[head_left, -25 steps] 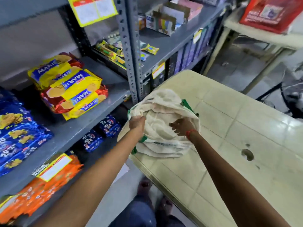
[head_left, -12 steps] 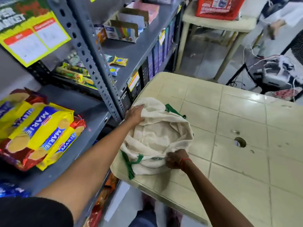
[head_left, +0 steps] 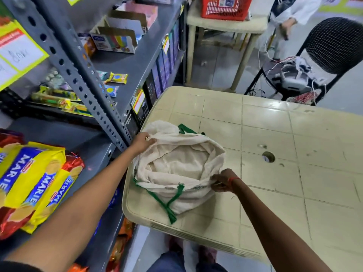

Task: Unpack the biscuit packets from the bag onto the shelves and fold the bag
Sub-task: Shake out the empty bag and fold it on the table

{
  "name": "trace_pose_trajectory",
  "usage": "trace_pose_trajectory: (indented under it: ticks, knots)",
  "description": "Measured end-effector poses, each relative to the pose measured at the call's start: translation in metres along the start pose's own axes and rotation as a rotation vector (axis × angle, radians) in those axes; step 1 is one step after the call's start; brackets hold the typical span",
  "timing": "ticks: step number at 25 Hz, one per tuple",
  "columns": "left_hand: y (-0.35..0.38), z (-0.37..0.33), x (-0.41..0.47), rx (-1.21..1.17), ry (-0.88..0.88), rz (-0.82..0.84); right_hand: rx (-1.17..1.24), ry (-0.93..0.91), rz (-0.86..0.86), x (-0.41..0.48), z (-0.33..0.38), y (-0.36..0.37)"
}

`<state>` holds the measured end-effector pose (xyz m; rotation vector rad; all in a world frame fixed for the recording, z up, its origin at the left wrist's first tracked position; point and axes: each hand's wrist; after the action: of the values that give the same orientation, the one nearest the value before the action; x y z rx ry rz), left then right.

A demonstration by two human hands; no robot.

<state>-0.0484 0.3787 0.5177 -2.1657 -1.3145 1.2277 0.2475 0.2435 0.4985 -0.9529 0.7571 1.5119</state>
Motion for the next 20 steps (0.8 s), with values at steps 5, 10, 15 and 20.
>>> trace_pose_trajectory:
  ticks: [5, 10, 15, 20]
  knots:
    - [-0.04, -0.016, -0.008, -0.141, 0.033, -0.249, -0.018, -0.183, -0.484, 0.007, -0.006, -0.028]
    - [-0.052, -0.013, -0.023, -0.26, -0.1, -0.124, 0.44, -0.197, -0.3, 0.0, -0.027, -0.061]
    - [-0.038, -0.035, -0.044, -0.353, -0.148, -0.007, 0.478, -0.234, -0.187, -0.002, -0.018, -0.027]
    - [-0.043, -0.044, -0.058, -0.233, -0.153, -0.171, 0.747, -0.318, -0.09, -0.02, -0.008, -0.058]
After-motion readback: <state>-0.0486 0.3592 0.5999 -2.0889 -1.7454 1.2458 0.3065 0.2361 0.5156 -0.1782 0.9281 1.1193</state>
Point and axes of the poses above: each hand's wrist, its own x-axis towards the middle knuckle, its own y-axis out of the palm, z = x × y, and after that the axes turned 13 degrees about z, right-handed
